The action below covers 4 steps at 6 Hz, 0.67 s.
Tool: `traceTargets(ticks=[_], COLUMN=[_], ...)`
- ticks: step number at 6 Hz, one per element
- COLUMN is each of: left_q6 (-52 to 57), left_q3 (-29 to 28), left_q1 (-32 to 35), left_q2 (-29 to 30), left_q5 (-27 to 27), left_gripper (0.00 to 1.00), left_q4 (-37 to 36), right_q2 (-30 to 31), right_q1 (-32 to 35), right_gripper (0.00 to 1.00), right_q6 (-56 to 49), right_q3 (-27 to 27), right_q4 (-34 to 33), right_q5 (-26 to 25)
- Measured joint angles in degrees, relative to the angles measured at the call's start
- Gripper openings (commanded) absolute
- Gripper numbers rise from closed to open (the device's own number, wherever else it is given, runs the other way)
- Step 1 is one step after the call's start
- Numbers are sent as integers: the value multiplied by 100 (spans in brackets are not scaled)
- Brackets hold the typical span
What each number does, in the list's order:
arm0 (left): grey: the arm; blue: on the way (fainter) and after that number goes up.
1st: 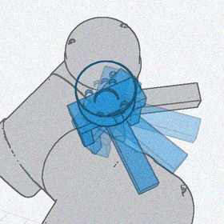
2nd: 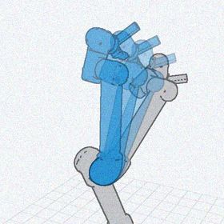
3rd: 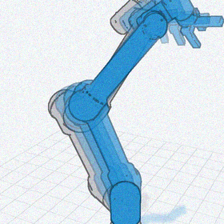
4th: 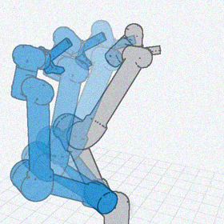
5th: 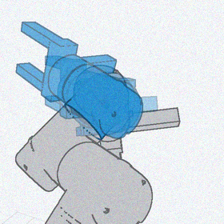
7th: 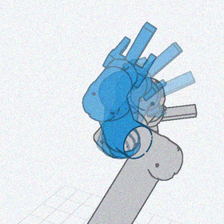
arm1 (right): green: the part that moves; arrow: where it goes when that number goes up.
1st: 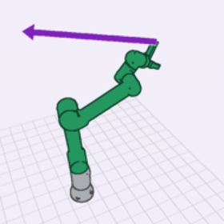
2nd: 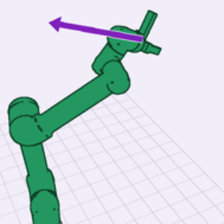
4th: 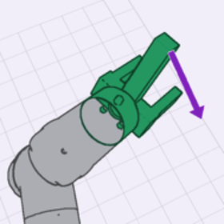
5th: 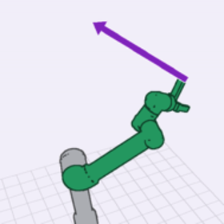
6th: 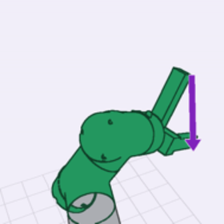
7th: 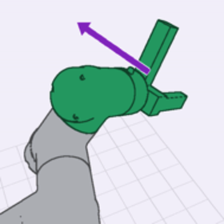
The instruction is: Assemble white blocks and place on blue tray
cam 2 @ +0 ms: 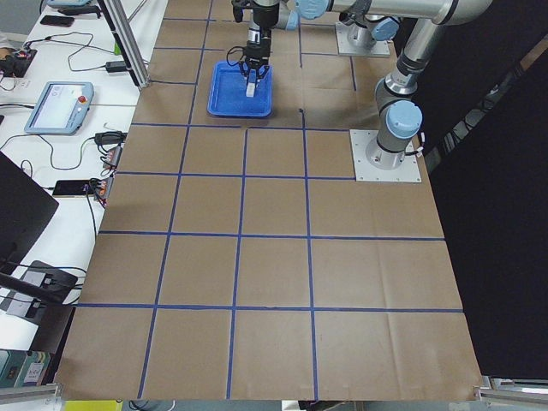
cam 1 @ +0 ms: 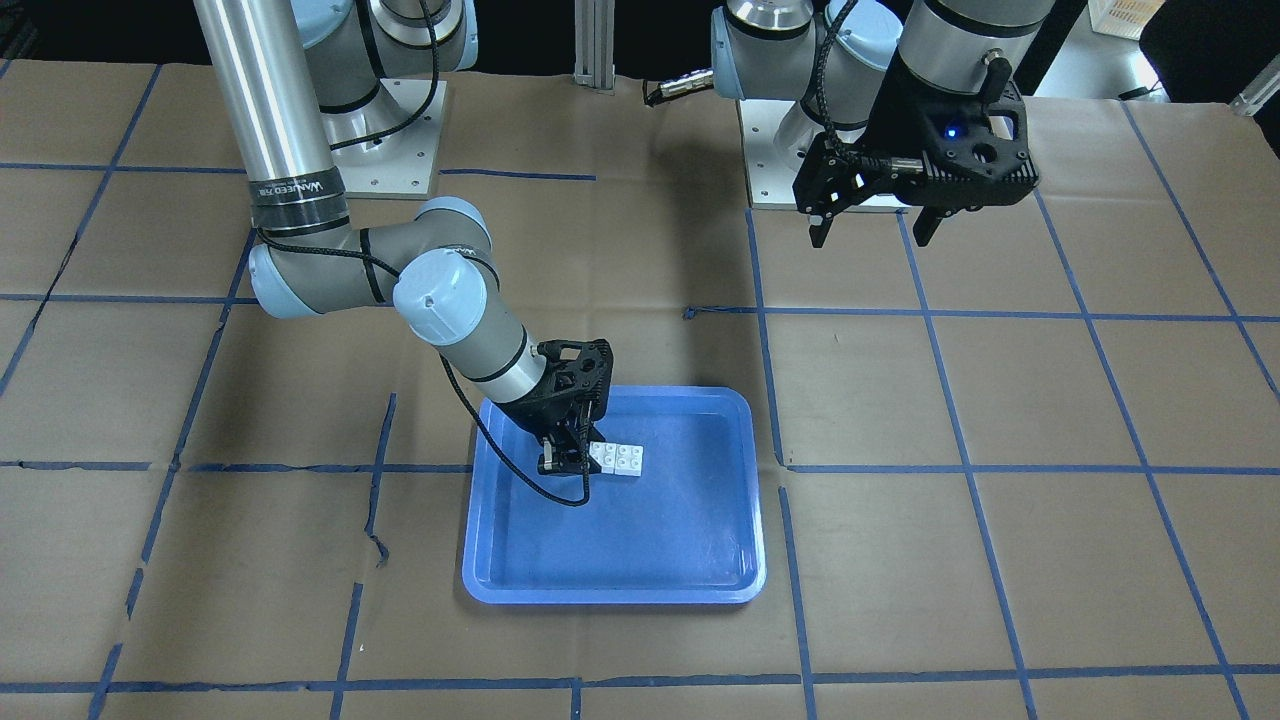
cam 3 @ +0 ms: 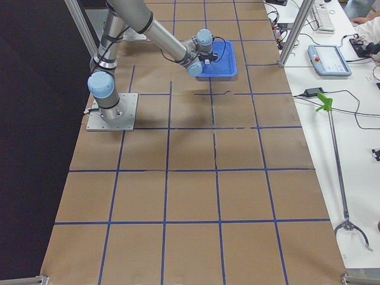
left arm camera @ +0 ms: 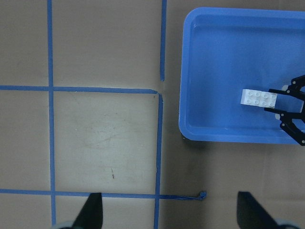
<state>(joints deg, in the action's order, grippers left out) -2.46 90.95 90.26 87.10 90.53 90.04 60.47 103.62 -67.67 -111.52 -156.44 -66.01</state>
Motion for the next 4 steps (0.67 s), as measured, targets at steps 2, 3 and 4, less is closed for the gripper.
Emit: traceTargets(ticks=[2, 3, 4], left_q6=[-2, -7, -8], left_q3=[-6, -6, -11], left_q1=[0, 0, 0], left_q2=[-3, -13, -21], left_q5=[0, 0, 0], left_gripper=[99, 99, 99], left_q4=[-11, -12, -13], right_q2=[0, 0, 0], right_q1=[0, 0, 0], right_gripper=[46, 48, 60], right_q6=[0, 0, 0], right_q3=[6, 7, 7], right_q4=[0, 0, 0], right_q5=[0, 0, 0])
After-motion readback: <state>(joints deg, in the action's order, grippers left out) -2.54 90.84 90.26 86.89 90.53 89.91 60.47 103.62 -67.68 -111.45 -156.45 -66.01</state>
